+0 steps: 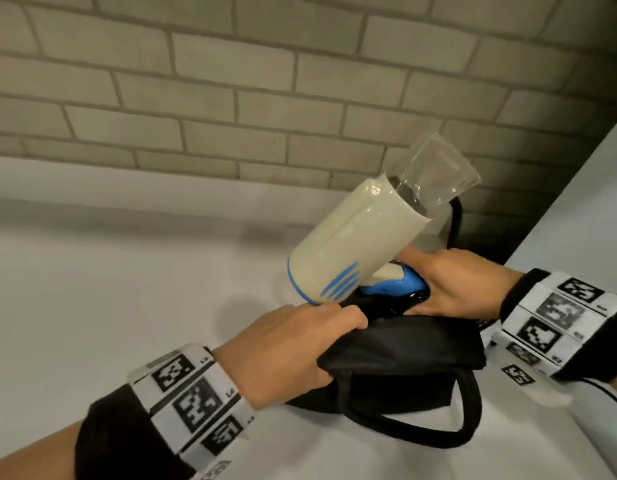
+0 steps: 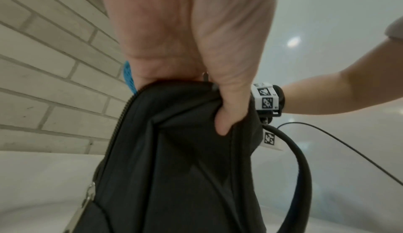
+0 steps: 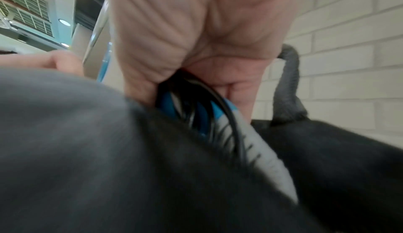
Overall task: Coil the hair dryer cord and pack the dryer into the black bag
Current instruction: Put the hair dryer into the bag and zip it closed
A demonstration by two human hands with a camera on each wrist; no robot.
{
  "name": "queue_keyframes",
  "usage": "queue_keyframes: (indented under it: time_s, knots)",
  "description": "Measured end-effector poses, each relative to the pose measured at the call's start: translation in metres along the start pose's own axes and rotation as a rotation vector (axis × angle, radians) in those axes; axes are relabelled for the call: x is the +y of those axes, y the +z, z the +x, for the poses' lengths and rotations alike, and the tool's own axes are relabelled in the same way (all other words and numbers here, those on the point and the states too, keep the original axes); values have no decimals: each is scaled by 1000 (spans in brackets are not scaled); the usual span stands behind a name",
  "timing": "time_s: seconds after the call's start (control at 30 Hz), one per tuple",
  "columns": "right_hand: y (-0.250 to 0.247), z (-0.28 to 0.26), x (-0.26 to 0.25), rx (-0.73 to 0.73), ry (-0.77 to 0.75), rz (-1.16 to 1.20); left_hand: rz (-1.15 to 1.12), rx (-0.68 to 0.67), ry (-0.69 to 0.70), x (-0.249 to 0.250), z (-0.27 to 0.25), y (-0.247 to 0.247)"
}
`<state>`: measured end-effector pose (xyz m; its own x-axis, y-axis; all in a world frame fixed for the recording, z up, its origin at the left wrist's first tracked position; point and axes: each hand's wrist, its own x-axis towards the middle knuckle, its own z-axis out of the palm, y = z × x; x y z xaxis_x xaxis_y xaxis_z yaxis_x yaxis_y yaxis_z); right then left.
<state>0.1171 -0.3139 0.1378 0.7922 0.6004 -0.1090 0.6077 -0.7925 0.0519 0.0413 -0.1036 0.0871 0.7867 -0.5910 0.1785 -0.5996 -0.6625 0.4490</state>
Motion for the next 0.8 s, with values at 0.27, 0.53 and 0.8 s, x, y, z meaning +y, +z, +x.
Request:
queue_keyframes:
  time_s: [0.27, 0.53, 0.8]
  knots:
    - [43, -2, 12, -213, -53, -64, 84, 137, -58, 9, -2, 9]
    - [56, -5, 13, -326, -199, -236, 39, 129, -39, 10, -7, 13]
    - [67, -10, 10, 176, -317, -268, -266, 24, 13, 6, -13, 8]
